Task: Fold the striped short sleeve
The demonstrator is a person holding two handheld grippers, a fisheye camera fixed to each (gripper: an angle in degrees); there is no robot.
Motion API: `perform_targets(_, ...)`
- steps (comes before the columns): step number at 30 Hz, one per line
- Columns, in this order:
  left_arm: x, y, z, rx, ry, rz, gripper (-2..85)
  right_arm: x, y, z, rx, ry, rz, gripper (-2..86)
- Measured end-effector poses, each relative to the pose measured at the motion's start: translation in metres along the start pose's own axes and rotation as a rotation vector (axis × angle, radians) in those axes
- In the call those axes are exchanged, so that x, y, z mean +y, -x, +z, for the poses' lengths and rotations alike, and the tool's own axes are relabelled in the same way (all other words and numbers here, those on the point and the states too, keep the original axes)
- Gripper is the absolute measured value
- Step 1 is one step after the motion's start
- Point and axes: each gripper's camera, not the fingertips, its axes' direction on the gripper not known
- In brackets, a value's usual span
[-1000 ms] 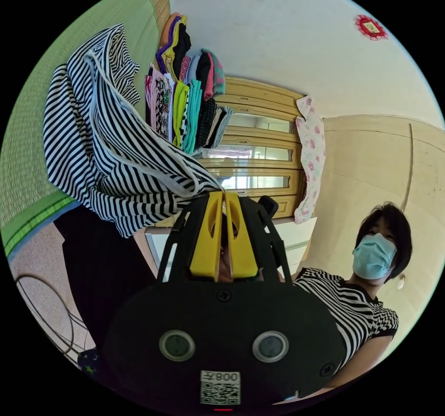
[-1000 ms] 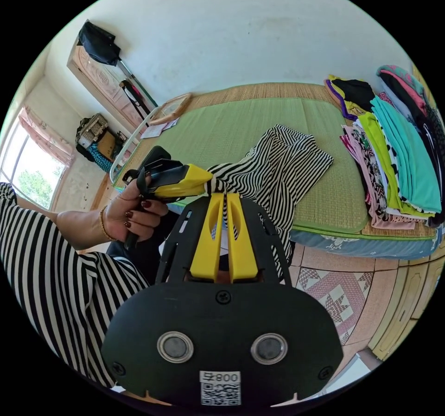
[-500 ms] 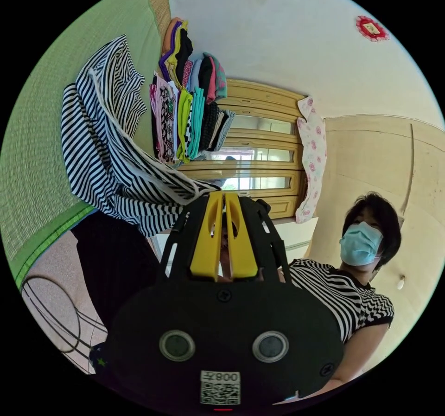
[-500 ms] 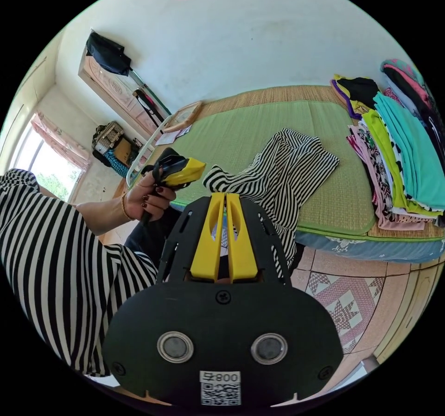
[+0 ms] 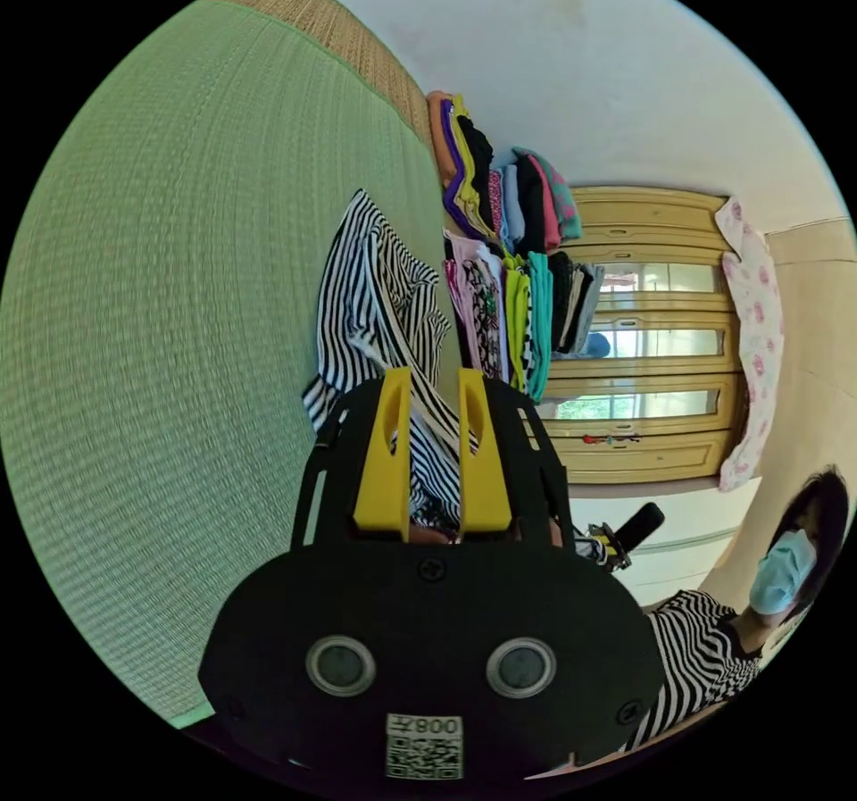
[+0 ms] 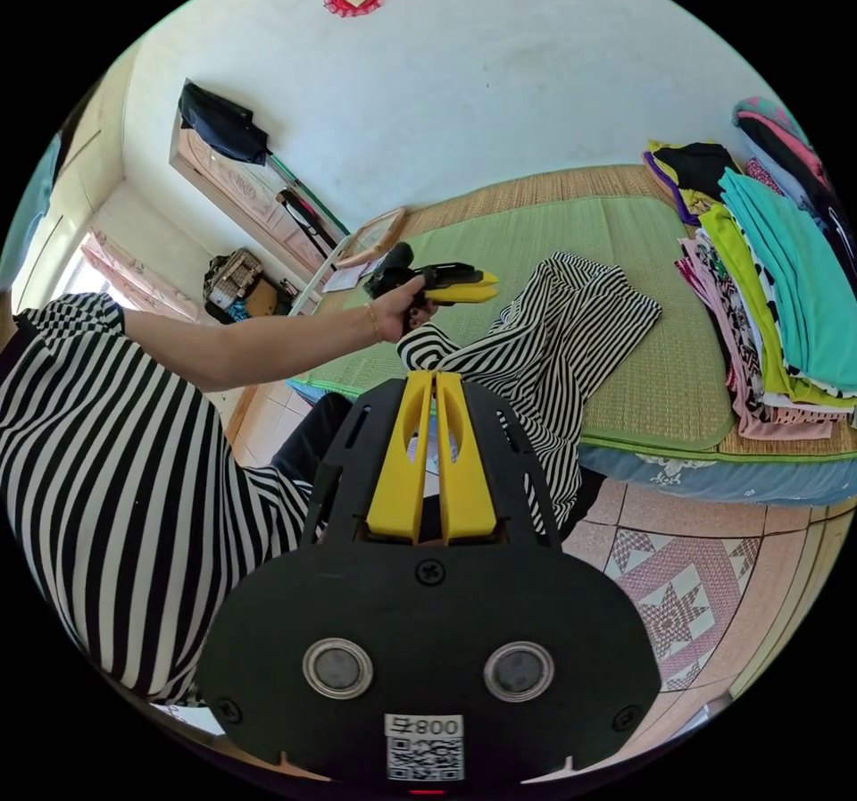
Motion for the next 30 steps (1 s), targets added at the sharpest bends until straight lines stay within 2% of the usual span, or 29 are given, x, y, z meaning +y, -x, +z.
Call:
perform_targets(7, -0.040, -0.002, 0.022, -0.199, 0.076, 0.000, 7.8, 0.005, -0.019, -0.004, -0.052, 0.008, 0.007, 0.2)
perform_targets(14, -0.031, 0.009, 0.021, -0.231, 0.090, -0.030, 1.9, 0.016, -0.034, -0.010, -0.064, 0.015, 0.012, 0.3)
perform_targets(23, 0.044, 0.017, -0.067, 0.068, -0.084, 0.018, 0.6, 0.037, -0.037, -0.041, 0.026, -0.039, -0.001, 0.2)
perform_targets(30, 0.149, 0.015, -0.176, 0.281, -0.284, 0.120, 0.4, 0.058, -0.022, -0.087, 0.106, -0.166, -0.037, 0.2)
